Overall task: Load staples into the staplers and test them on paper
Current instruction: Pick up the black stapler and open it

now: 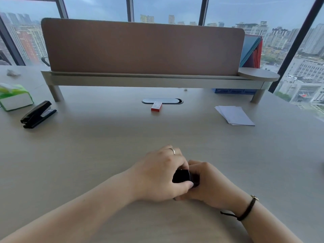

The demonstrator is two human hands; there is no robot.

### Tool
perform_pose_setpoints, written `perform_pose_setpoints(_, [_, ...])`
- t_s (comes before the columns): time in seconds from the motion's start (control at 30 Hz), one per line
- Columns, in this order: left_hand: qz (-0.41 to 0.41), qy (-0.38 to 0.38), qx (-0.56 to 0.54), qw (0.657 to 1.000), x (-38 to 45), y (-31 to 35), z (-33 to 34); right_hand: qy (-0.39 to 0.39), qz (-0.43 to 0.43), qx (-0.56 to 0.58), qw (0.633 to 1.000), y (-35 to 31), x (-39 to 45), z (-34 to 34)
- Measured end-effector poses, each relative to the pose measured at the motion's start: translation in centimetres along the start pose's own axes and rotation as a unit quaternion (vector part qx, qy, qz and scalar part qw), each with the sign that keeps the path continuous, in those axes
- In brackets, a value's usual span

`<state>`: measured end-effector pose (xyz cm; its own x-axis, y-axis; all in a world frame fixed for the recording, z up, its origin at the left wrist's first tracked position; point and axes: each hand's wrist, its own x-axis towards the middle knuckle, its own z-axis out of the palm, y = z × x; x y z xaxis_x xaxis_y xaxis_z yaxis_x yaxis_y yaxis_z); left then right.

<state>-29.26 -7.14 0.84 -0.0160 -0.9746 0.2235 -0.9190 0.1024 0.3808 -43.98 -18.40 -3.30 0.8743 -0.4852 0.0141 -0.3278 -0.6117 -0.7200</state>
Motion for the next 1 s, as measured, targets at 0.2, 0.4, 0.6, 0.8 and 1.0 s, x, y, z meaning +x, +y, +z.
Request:
perform_pose_setpoints(0.2, [0.014,-0.013,-0.032,0.999,-0.7,-0.9,-1.0,-0.026,0.008,-0.008,1.000,-0.1,0.2,0.1])
perform_pose_setpoints(0.4, [-0.022,0.092,-0.118,0.989,-2.9,-2.4,-4.2,-0.010,0.011,-0.021,1.000,-0.2,0.2,-0.2])
perform_pose_setpoints(0.6, [-0.030,0.132,-0.107,0.985,-6.2,-4.1,-6.9,-0.017,0.011,-0.013,1.000,-0.6,0.0,-0.2])
perform_pose_setpoints(0.8, [-0.050,0.136,-0.142,0.979,-9.6,-6.6,-8.1,-0.016,0.016,0.002,1.000,-0.8,-0.1,-0.1])
perform_pose_setpoints(1.0, [-0.108,0.071,-0.139,0.982,-13.2,-10.1,-7.8,-0.017,0.014,0.008,1.000,-0.8,-0.1,-0.2])
